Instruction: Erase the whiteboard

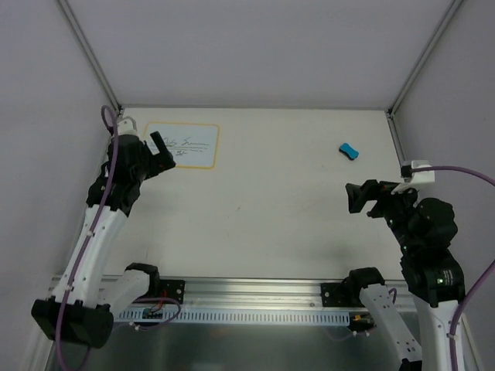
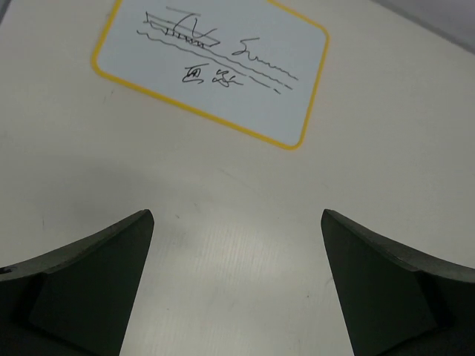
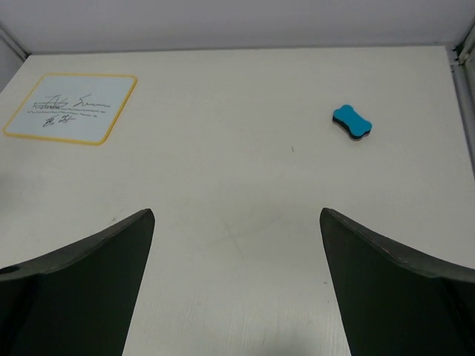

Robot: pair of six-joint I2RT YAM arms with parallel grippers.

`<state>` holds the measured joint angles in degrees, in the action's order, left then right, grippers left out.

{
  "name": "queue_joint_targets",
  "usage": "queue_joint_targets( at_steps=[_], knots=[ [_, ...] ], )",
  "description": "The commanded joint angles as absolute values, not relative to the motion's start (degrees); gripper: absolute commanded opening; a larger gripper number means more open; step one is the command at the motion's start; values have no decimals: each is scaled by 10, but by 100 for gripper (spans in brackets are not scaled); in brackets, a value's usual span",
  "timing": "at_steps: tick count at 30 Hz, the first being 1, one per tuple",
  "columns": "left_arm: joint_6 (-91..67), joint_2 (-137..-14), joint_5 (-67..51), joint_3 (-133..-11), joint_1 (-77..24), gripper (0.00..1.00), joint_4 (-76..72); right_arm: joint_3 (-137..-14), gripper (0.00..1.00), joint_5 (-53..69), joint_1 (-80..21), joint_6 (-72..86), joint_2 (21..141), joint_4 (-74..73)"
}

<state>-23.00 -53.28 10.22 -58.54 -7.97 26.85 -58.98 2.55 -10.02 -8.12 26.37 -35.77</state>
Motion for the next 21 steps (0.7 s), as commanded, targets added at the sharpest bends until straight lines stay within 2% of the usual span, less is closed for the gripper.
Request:
queue_joint_targets(
  at_steps=[1,5,12,17,21],
  knots=[
    [-272,-629,113,-659,-86,99,258,-577,99,77,-104,-54,266,-328],
    [-280,-782,131,-721,-84,99,238,-537,99,98,-104,-54,246,-309],
    [-280,-980,115,-804,-75,99,184,-493,99,117,-104,-57,208,-281],
    [-297,-1083,117,-859,-62,97,174,-471,99,135,-105,-61,200,-262],
    [-306,-1113,124,-861,-62,95,171,-465,99,128,-112,-66,200,-259]
  ],
)
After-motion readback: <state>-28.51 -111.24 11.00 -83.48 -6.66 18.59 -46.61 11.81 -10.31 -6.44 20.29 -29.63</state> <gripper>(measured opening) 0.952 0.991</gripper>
